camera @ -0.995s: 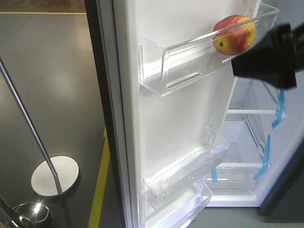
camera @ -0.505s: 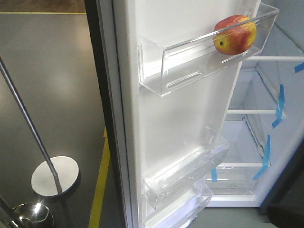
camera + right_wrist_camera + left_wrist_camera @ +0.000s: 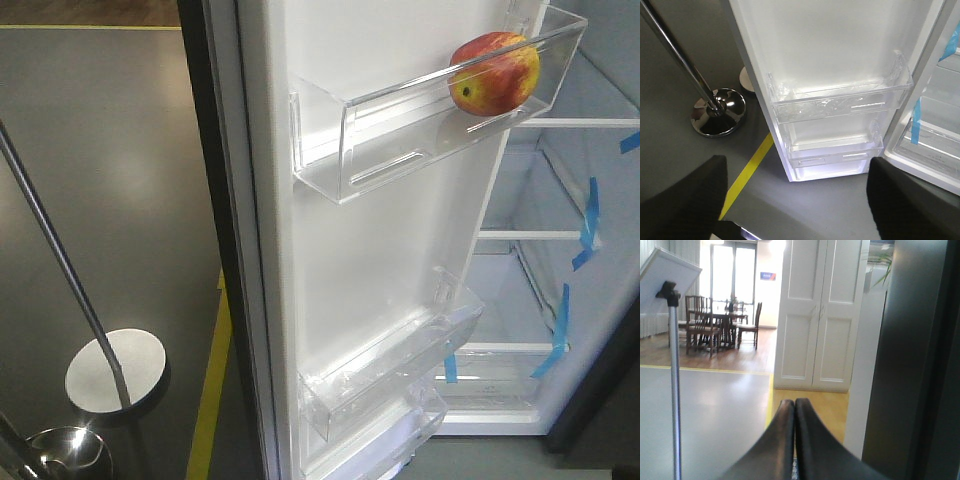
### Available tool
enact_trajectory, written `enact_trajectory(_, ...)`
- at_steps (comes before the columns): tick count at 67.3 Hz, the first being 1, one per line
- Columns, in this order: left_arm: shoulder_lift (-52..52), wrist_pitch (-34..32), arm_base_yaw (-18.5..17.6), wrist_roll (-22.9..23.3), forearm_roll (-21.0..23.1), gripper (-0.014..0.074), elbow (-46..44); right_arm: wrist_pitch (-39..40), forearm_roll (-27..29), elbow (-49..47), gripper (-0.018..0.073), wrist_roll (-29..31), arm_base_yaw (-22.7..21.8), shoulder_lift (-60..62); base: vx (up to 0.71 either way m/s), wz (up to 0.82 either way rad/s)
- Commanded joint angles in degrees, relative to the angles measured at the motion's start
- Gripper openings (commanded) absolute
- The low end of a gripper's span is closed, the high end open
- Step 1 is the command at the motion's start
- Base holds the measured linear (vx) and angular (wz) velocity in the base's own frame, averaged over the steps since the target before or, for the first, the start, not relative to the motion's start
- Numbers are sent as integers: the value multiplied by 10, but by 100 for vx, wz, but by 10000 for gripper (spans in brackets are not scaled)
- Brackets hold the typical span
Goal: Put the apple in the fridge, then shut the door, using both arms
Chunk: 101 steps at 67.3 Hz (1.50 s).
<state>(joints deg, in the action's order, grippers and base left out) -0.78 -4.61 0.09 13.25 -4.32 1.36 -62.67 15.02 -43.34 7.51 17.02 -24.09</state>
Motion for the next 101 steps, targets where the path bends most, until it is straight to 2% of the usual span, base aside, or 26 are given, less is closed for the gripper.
enact_trajectory(1, -1, -68, -2, 38, 6, -6, 10, 32, 6, -13, 518, 2, -1, -6, 0, 0)
enact_trajectory(8, 0, -45, -2, 75, 11, -6, -17, 31, 6, -13, 504, 2, -1, -6, 0, 0)
enact_trajectory(20, 49, 64, -2, 62, 10, -6, -114, 31, 6, -13, 503, 2, -1, -6, 0, 0)
enact_trajectory(29, 137, 172, -2, 29, 10, -6, -208, 31, 6, -13, 503, 2, -1, -6, 0, 0)
enact_trajectory(41, 286, 344, -2, -45, 10, -6, -347, 31, 6, -13, 503, 2, -1, -6, 0, 0)
enact_trajectory(50, 395, 432, -2, -89, 17, -6, -434, 31, 6, -13, 503, 2, -1, -6, 0, 0)
enact_trajectory(54, 438, 457, -2, -110, 33, -6, -466, 31, 6, -13, 503, 2, -1, -6, 0, 0)
enact_trajectory(62, 522, 486, -2, -179, 106, -6, -530, 31, 6, -13, 503, 2, -1, -6, 0, 0)
enact_trajectory(75, 650, 519, -2, -319, 295, -6, -621, 31, 6, -13, 503, 2, -1, -6, 0, 0)
enact_trajectory(81, 702, 519, -2, -365, 373, -6, -657, 31, 6, -13, 503, 2, -1, -6, 0, 0)
enact_trajectory(85, 734, 520, -2, -387, 419, -6, -680, 31, 6, -13, 503, 2, -1, -6, 0, 0)
enact_trajectory(91, 779, 520, -2, -412, 463, -6, -712, 31, 6, -13, 503, 2, -1, -6, 0, 0)
enact_trajectory(101, 853, 529, -2, -421, 530, -6, -768, 31, 6, -13, 503, 2, -1, -6, 0, 0)
